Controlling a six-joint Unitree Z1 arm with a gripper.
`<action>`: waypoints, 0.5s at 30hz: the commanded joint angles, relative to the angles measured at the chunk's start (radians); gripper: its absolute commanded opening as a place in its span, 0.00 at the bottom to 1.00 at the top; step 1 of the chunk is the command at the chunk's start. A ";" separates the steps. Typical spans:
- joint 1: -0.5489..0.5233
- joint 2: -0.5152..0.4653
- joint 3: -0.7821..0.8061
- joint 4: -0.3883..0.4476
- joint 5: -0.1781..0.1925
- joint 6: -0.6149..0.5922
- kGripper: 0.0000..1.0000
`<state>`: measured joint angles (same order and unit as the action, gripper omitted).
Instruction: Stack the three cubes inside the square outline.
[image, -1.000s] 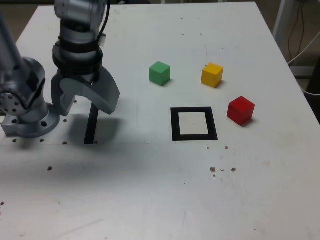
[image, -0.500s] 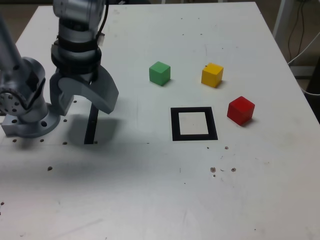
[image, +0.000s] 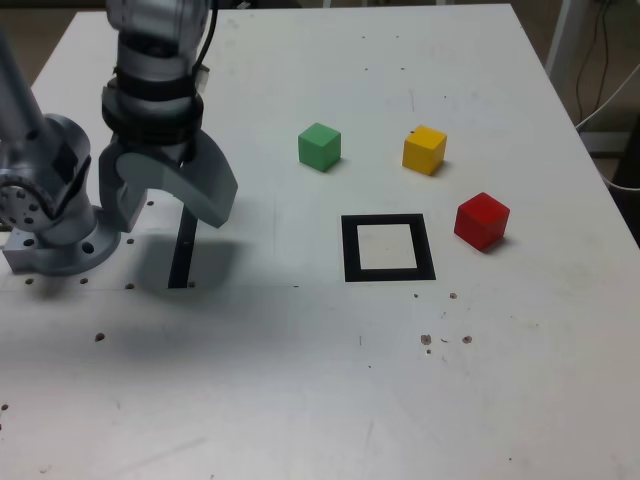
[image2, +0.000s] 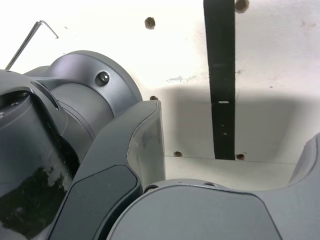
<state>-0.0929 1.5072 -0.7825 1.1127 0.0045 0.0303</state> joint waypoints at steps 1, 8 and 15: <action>-0.001 -0.006 -0.024 0.015 -0.002 -0.001 0.98; -0.001 0.009 -0.110 0.061 -0.003 -0.002 0.99; -0.001 0.073 -0.243 0.124 -0.008 -0.003 0.99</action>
<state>-0.0929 1.5637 -0.9912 1.2260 -0.0020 0.0292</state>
